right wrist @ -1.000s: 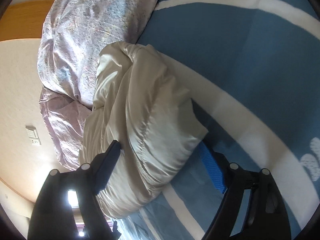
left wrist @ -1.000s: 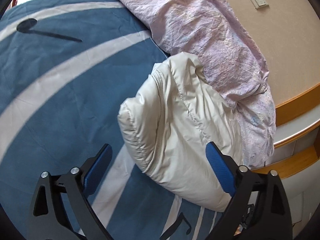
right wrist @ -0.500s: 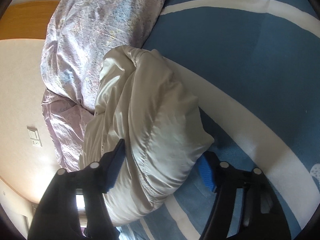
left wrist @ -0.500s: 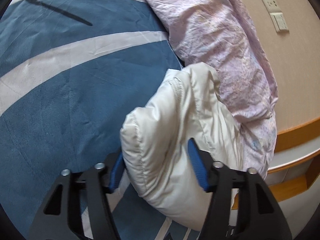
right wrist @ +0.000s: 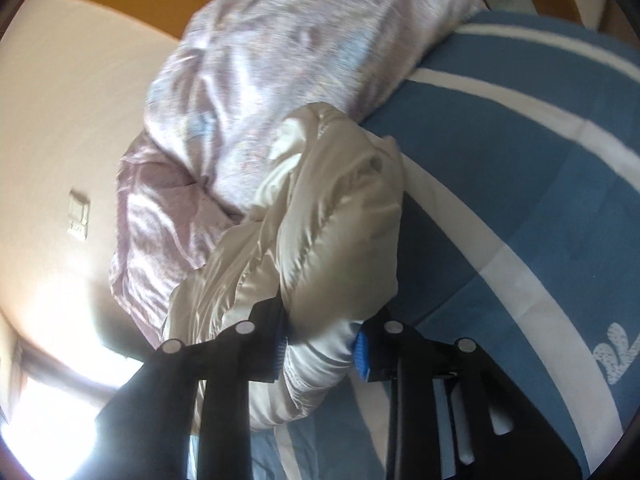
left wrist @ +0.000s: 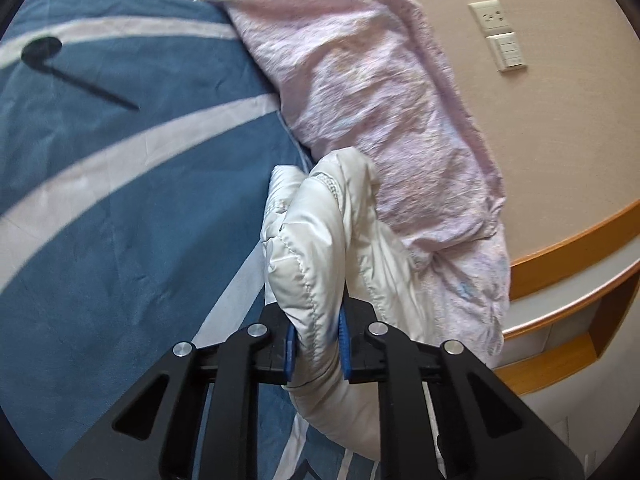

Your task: Fold large clothes

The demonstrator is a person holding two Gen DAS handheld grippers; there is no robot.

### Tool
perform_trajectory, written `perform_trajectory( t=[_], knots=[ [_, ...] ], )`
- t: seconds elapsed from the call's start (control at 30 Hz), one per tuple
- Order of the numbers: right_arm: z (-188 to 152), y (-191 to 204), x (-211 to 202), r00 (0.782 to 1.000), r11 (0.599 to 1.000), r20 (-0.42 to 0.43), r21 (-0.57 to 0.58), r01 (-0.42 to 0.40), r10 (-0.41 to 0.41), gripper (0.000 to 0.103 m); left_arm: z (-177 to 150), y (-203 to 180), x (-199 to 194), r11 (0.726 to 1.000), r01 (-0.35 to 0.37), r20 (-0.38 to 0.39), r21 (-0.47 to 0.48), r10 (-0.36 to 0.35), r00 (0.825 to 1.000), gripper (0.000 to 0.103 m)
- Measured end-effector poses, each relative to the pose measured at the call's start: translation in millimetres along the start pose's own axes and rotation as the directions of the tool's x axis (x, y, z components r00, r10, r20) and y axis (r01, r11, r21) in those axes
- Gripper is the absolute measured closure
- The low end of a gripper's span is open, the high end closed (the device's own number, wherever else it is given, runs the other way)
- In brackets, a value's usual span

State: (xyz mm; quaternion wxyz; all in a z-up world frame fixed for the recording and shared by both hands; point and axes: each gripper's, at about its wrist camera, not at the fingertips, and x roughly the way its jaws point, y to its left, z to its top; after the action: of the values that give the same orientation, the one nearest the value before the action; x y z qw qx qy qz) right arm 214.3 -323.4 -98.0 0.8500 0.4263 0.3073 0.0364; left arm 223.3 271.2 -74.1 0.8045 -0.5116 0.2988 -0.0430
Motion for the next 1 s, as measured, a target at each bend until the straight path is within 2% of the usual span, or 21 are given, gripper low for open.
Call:
perform_trajectory(
  t=[0.27, 0.5, 0.7, 0.8, 0.83, 0.87, 0.9, 0.97, 1.0],
  knots=[
    [-34.0, -6.1, -31.2, 0.998, 0.998, -0.059, -0.066, -0.009, 0.005, 0.077, -10.8, 19.8, -50.6, 1.000, 0.014, -0.009, 0.002, -0.014, 1.000, 0.088],
    [-62.2, -14.3, -53.5, 0.996, 0.997, -0.085, -0.083, 0.000, -0.007, 0.077, -22.8, 39.0, -77.0, 1.000, 0.004, -0.018, -0.026, -0.004, 1.000, 0.088],
    [-84.5, -8.3, -68.0, 0.994, 0.983, -0.090, -0.180, 0.040, -0.057, 0.075, -30.2, 50.0, -97.5, 0.999, 0.007, 0.000, -0.049, -0.007, 1.000, 0.088],
    [-91.3, -13.6, -70.4, 0.987, 0.965, -0.084, -0.236, 0.114, -0.137, 0.063, -36.9, 55.1, -98.3, 0.999, -0.034, 0.005, -0.029, 0.034, 0.999, 0.084],
    [-92.0, -16.1, -71.5, 0.983, 0.959, -0.075, -0.246, 0.144, -0.166, 0.053, -37.7, 56.6, -97.8, 0.999, -0.044, 0.006, -0.023, 0.045, 0.999, 0.081],
    [-91.6, -17.1, -75.2, 0.975, 0.945, -0.036, -0.257, 0.202, -0.219, 0.038, -38.2, 58.1, -96.9, 0.998, -0.051, 0.004, -0.020, 0.051, 0.999, 0.080],
    [-90.7, -15.9, -79.7, 0.965, 0.929, 0.014, -0.267, 0.256, -0.262, 0.032, -38.0, 58.7, -96.8, 0.999, -0.051, 0.000, -0.014, 0.051, 0.999, 0.076],
    [-87.0, -7.4, -94.5, 0.926, 0.878, 0.157, -0.296, 0.375, -0.342, 0.029, -37.9, 58.9, -98.9, 0.998, -0.059, 0.009, 0.012, 0.059, 0.998, 0.063],
    [-84.8, -2.2, -98.5, 0.909, 0.862, 0.204, -0.297, 0.411, -0.363, 0.028, -38.0, 57.7, -100.0, 0.997, -0.065, 0.018, 0.030, 0.064, 0.998, 0.051]
  ],
)
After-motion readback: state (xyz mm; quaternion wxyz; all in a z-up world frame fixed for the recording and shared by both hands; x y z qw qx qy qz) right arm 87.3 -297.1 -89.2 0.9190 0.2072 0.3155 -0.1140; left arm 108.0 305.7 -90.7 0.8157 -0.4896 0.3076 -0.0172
